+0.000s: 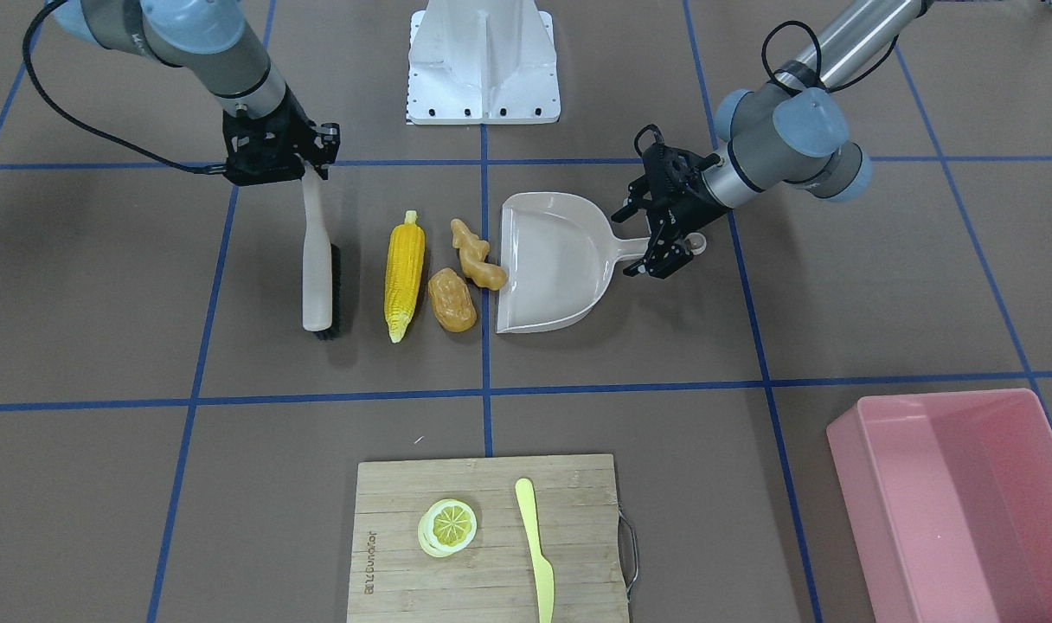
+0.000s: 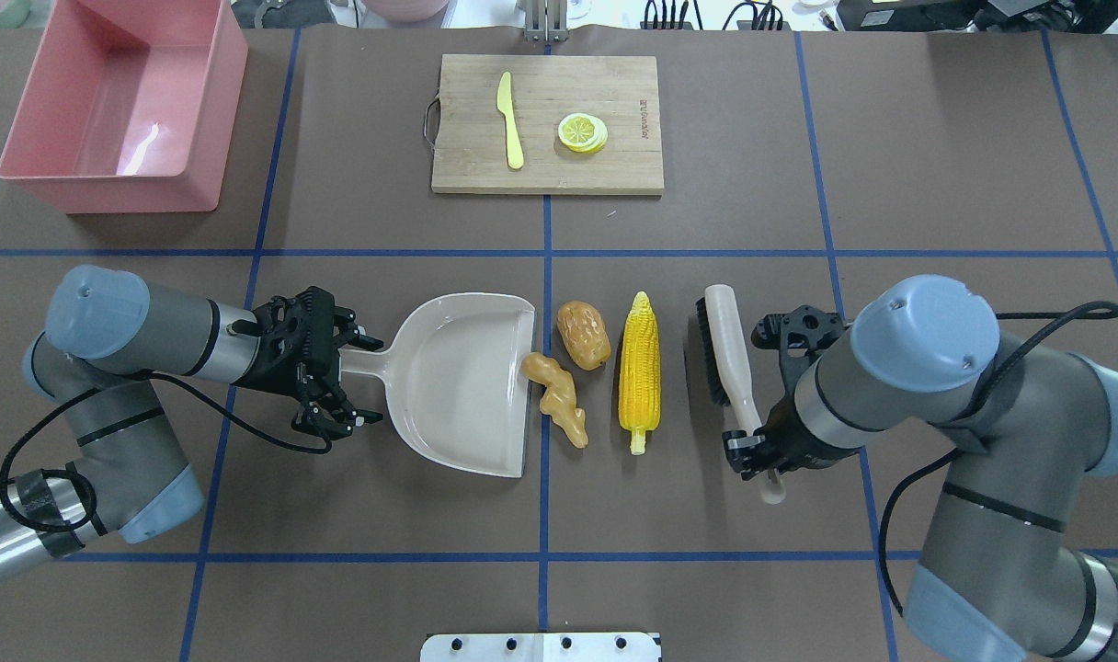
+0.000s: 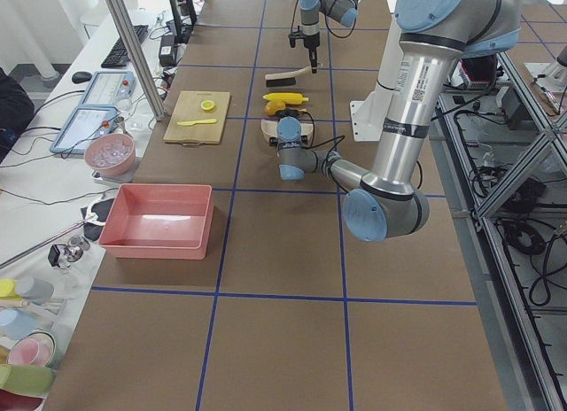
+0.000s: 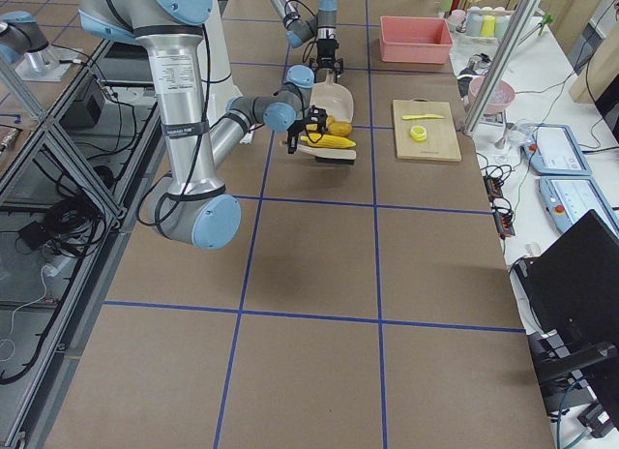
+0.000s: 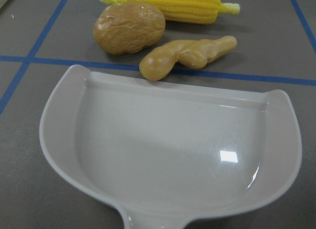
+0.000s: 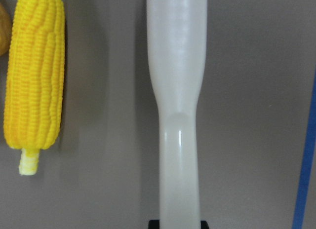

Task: Sweep and dump trash into bin
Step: 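Bring the white brush with the right gripper beside the corn, then sweep the corn, potato and ginger into the dustpan with the brush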

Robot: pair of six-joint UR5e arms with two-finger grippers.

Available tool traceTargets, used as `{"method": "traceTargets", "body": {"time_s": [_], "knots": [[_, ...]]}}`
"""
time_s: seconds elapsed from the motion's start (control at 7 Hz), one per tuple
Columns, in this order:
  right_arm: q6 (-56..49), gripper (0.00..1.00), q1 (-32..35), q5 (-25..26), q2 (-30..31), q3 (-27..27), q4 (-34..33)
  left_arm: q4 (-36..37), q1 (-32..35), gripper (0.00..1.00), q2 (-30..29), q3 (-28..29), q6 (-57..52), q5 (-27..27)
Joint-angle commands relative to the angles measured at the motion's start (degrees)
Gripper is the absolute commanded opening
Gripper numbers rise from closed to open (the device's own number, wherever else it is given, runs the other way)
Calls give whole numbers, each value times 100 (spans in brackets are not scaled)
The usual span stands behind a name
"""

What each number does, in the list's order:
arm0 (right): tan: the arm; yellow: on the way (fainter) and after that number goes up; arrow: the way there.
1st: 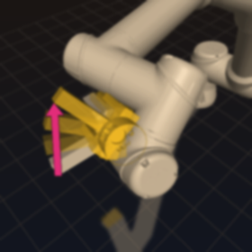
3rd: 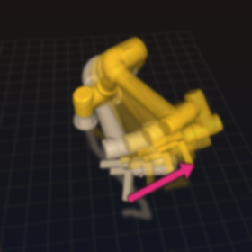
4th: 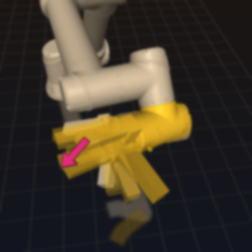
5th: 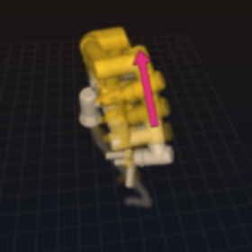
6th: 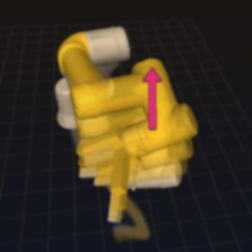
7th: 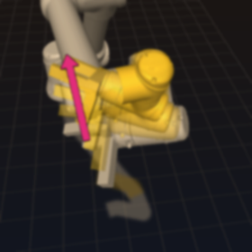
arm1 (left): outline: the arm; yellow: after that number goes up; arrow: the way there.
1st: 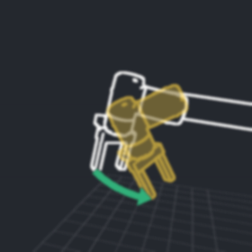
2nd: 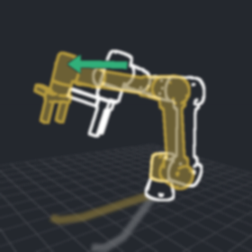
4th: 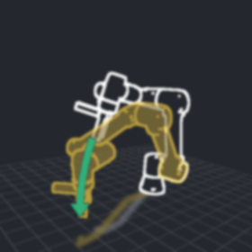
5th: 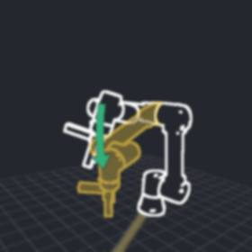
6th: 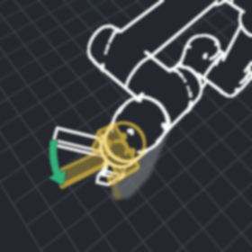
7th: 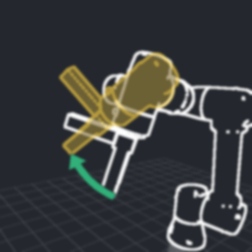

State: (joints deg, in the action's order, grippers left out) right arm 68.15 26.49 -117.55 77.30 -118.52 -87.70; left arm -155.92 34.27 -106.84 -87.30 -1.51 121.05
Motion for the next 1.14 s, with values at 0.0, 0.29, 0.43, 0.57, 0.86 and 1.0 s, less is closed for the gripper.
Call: {"method": "traceTargets", "body": {"time_s": [0.0,0.29,0.43,0.57,0.86,1.0], "knots": [[470,0,-416,162,-303,48,-106,0,-25,97,-38,73,-7,-2],[480,0,-451,180,-532,127,-300,0,-43,97,-39,73,-7,-2],[488,0,-451,224,-723,249,-327,0,-43,97,-47,64,-7,-11],[497,0,-469,276,-978,416,-466,9,-43,97,-56,55,2,-11],[515,0,-513,312,-1392,663,-652,18,-43,97,-56,46,2,-11],[515,0,-530,390,-1541,803,-652,18,-43,97,-56,46,2,-11]]}}
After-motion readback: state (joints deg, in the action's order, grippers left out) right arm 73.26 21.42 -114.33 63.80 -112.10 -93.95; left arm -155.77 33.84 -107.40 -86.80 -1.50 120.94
